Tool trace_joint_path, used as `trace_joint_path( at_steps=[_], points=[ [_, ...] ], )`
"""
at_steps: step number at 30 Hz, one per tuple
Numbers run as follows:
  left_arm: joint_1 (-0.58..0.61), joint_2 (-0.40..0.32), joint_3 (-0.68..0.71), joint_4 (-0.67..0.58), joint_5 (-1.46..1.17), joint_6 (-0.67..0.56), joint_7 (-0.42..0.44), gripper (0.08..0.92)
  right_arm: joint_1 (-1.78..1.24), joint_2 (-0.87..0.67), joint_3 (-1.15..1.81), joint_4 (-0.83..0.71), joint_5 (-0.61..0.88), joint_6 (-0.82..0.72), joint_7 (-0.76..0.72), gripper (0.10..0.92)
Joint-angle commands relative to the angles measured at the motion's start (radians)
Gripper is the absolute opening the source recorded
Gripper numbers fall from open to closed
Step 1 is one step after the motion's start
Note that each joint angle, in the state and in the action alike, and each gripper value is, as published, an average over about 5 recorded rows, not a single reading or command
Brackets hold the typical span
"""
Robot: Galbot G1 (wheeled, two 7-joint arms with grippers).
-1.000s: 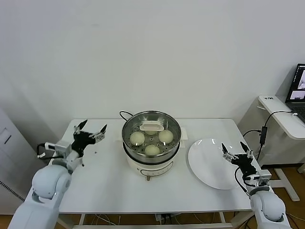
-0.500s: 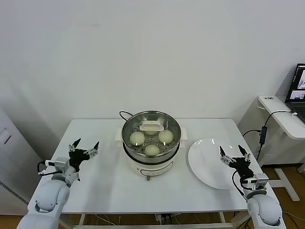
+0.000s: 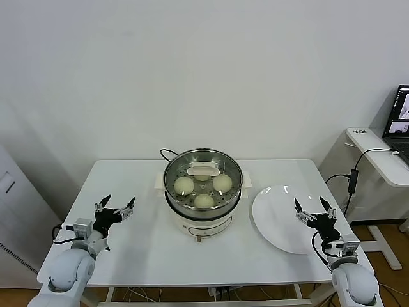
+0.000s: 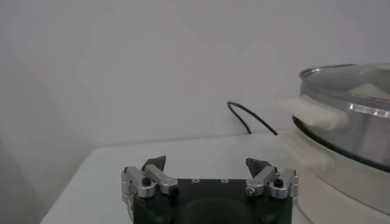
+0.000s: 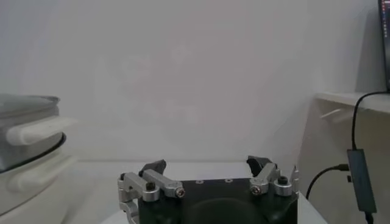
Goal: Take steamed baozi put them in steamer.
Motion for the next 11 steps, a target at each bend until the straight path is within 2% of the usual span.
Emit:
trace_joint_path(
  at_steps=[1, 11],
  points=[
    [0.01, -0.009, -0.001, 0.003, -0.037, 0.003, 0.004, 0.823, -0.007, 0.01, 0.002, 0.0, -0.009, 0.0, 0.001, 0.823],
    [0.019, -0.014, 0.024, -0.02, 0.013, 0.015, 0.007, 0.823, -0.016, 0.01, 0.001, 0.002, 0.002, -0.001, 0.004, 0.823]
  ],
)
